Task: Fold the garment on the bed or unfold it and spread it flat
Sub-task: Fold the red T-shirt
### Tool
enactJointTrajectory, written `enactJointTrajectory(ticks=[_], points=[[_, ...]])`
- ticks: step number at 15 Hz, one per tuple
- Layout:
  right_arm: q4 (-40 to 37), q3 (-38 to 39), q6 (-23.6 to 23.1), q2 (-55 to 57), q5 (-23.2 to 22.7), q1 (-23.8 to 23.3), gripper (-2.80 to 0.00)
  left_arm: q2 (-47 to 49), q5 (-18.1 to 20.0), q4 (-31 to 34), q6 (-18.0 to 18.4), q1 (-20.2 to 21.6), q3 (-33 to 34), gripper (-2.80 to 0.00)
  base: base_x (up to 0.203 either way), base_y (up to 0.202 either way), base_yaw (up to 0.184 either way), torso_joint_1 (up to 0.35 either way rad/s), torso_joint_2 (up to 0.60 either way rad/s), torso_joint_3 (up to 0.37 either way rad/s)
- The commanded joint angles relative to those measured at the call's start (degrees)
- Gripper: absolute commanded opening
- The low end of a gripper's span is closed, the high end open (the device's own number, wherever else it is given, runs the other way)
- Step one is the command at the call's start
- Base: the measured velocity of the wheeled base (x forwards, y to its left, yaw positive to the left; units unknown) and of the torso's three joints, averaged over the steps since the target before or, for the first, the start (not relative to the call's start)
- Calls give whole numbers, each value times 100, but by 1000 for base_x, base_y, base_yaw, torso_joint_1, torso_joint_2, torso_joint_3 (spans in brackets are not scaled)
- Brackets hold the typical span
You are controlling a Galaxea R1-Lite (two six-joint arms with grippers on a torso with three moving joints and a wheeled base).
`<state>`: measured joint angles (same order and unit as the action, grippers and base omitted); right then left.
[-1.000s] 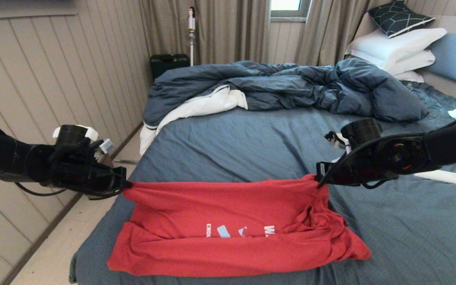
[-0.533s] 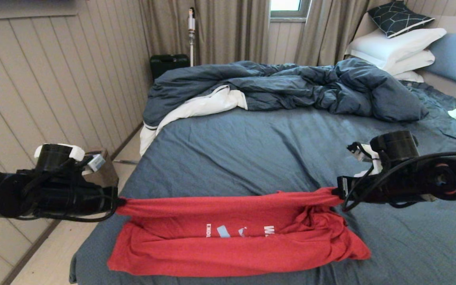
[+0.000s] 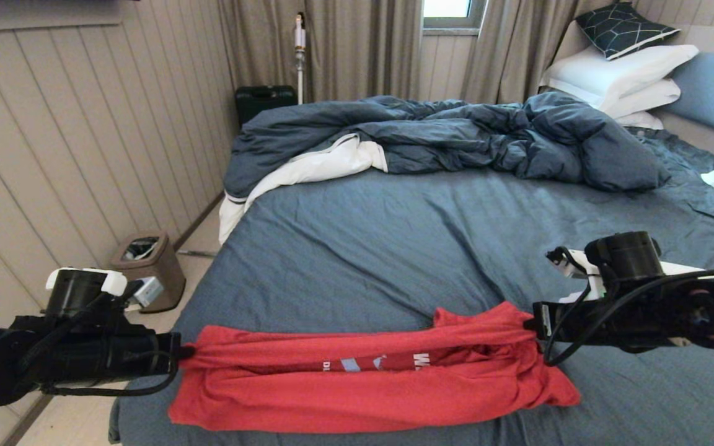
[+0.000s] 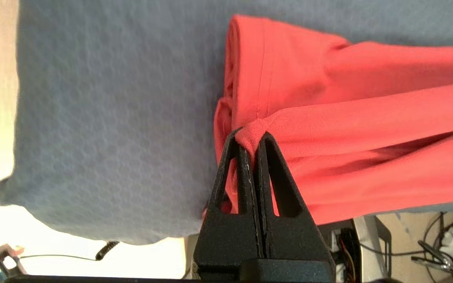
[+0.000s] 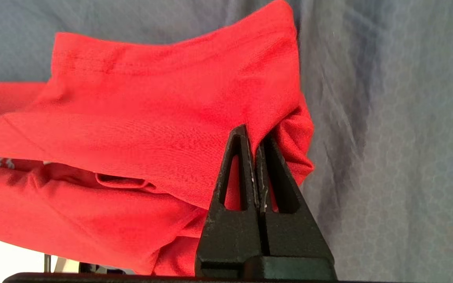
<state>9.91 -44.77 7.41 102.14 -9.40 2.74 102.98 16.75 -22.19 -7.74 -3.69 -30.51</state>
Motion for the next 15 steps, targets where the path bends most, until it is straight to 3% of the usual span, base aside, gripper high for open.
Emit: enactJointTrajectory(ticks=[1, 3, 4, 15], points=[[2, 56, 6, 95, -9, 7, -280, 73, 39, -22, -8, 0, 73, -280, 0, 0, 0, 0, 0, 0], [122, 175, 6, 135, -1, 7, -280, 73, 79, -14, -8, -8, 143, -280, 0, 0, 0, 0, 0, 0], [246, 260, 6, 155, -5, 7, 0, 81, 82, -21, -9, -6, 167, 0, 0, 0, 0, 0, 0, 0], [334, 194, -29, -573, -53, -91, 0, -790, 199, -14, -87, 27, 58, 0, 0, 0, 0, 0, 0, 0]])
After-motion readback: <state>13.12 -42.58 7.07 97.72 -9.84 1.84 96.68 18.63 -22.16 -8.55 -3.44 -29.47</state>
